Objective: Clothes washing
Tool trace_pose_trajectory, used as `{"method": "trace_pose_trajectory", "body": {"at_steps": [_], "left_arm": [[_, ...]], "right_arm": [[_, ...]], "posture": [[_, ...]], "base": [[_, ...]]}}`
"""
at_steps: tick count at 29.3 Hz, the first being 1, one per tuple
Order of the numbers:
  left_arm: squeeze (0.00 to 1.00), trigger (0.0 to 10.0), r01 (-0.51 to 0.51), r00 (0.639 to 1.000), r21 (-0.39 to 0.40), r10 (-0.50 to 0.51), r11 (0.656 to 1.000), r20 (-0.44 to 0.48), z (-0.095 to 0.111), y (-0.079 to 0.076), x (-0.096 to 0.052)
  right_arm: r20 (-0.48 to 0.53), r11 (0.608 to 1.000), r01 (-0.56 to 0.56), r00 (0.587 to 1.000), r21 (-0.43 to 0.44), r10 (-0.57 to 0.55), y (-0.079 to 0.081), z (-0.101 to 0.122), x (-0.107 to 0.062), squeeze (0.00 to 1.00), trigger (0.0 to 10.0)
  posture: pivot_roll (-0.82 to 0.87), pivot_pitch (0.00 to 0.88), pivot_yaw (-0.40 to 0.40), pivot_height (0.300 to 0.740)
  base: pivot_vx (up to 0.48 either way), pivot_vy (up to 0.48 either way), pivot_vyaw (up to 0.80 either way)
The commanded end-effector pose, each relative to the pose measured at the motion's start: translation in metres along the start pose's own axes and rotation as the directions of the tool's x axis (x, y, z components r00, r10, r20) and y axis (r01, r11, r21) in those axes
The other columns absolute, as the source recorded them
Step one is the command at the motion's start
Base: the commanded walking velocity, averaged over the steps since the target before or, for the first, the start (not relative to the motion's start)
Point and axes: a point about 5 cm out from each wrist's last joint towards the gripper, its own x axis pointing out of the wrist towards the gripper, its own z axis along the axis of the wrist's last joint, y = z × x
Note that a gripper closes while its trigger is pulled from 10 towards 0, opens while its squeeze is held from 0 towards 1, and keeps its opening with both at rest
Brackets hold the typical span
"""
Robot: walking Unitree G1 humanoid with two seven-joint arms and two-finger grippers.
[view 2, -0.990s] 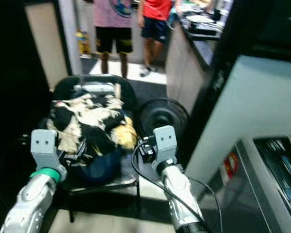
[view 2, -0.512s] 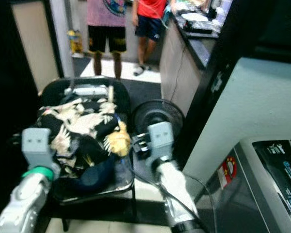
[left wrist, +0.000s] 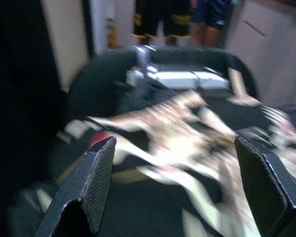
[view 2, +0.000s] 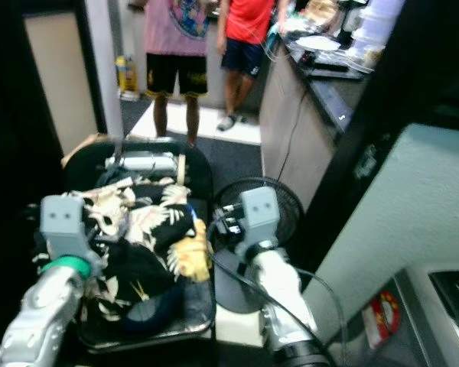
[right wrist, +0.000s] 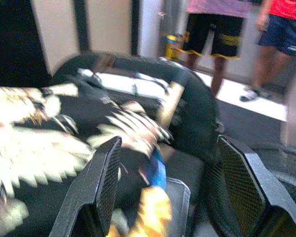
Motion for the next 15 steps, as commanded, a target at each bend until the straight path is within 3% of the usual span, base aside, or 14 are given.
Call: {"method": "trace_pose_trajectory", "body": {"at_steps": [1,7,11,15], "left_arm": [[0.00,10.0,0.016,1.000,-0.014,-0.016,1.000,-0.013,-0.004,-0.006,-0.001],[0.00,10.0,0.002,1.000,-0.032,-0.002,0.999,0.007,0.001,-0.006,0.002],[0.00,10.0,-0.019,0.999,-0.083,0.023,0.996,0.047,0.007,-0.003,0.003],[0.00,10.0,0.013,0.998,-0.086,-0.008,0.996,0.062,0.010,-0.002,0.002]], "right_arm": [[-0.005,0.999,0.032,0.999,0.015,-0.032,-0.009,-0.002,-0.003,0.00,10.0],[0.035,1.000,-0.017,0.999,0.016,0.016,-0.007,0.012,0.003,0.00,10.0],[0.060,0.998,-0.056,0.997,0.009,0.056,-0.003,0.021,0.009,0.00,10.0],[0.065,0.998,-0.059,0.996,0.005,0.059,-0.002,0.023,0.010,0.00,10.0]], "posture": [[0.01,0.038,-0.007,0.740],[0.01,0.036,-0.005,0.740],[0.01,0.037,-0.014,0.740],[0.01,0.037,-0.016,0.740]], "base": [[0.424,0.000,0.00],[0.389,0.000,0.00],[0.000,0.000,0.00],[0.000,0.000,0.00]]}}
